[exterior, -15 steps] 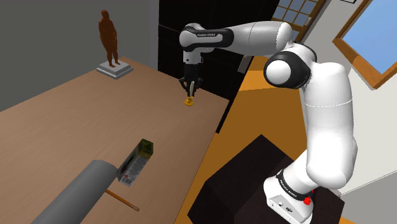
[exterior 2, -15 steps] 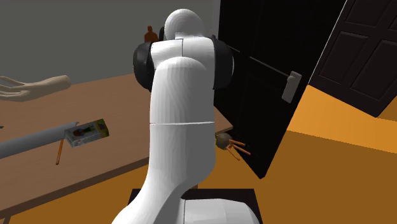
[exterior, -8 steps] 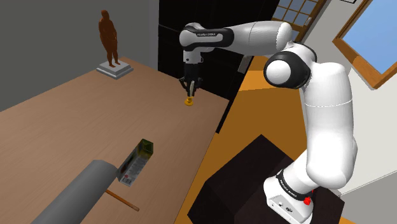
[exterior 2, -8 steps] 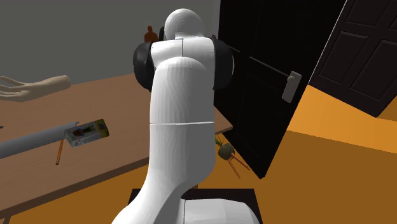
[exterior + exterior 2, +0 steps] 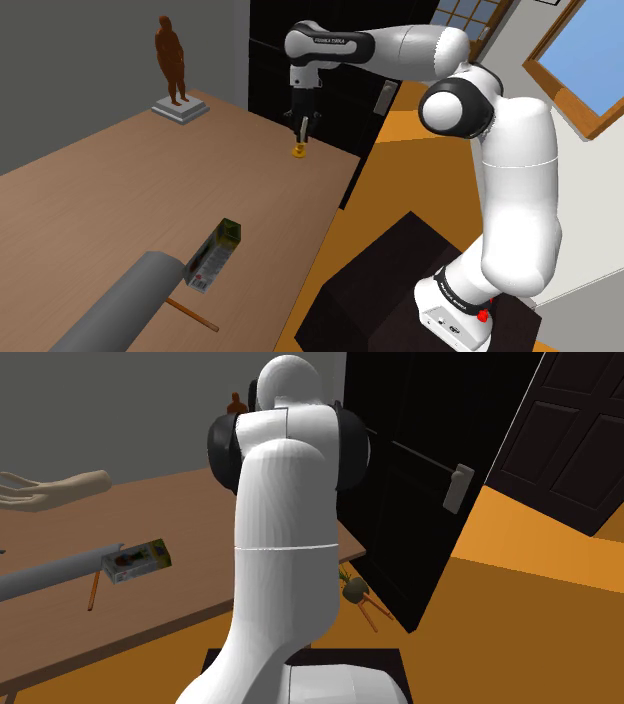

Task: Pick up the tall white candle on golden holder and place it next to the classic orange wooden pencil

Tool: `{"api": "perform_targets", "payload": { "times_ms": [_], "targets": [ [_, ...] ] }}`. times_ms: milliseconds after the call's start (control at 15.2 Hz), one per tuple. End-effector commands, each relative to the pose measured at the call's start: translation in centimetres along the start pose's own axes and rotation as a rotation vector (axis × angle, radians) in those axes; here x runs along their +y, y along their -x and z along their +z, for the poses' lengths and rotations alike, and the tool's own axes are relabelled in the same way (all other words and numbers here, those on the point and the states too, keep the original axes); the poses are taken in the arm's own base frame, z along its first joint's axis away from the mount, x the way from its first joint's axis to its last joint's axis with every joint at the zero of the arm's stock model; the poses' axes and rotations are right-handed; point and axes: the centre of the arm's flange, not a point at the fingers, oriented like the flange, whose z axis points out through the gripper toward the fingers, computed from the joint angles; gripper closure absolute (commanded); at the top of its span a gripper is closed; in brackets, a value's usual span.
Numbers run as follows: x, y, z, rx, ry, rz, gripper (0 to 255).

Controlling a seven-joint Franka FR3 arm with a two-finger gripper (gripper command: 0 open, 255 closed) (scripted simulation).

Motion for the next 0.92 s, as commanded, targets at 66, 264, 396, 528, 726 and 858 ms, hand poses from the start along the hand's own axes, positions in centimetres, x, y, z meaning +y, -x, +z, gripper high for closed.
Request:
{"api": "perform_targets", "payload": {
  "times_ms": [66, 264, 396, 528, 726, 858],
  "targets": [
    [-0.1, 0.7, -1.4, 0.000, 0.000, 0.000, 255],
    [-0.1, 1.4, -2.9, 0.000, 0.000, 0.000, 255],
    [-0.1, 1.7, -3.4, 0.000, 0.000, 0.000, 255],
    [-1.1, 4.1, -3.0, 0.000, 0.000, 0.000, 255],
    [-2.5, 7.8, -2.3, 0.000, 0.000, 0.000, 255],
    [-3.4, 10.2, -1.9, 0.000, 0.000, 0.000, 255]
  ]
}}
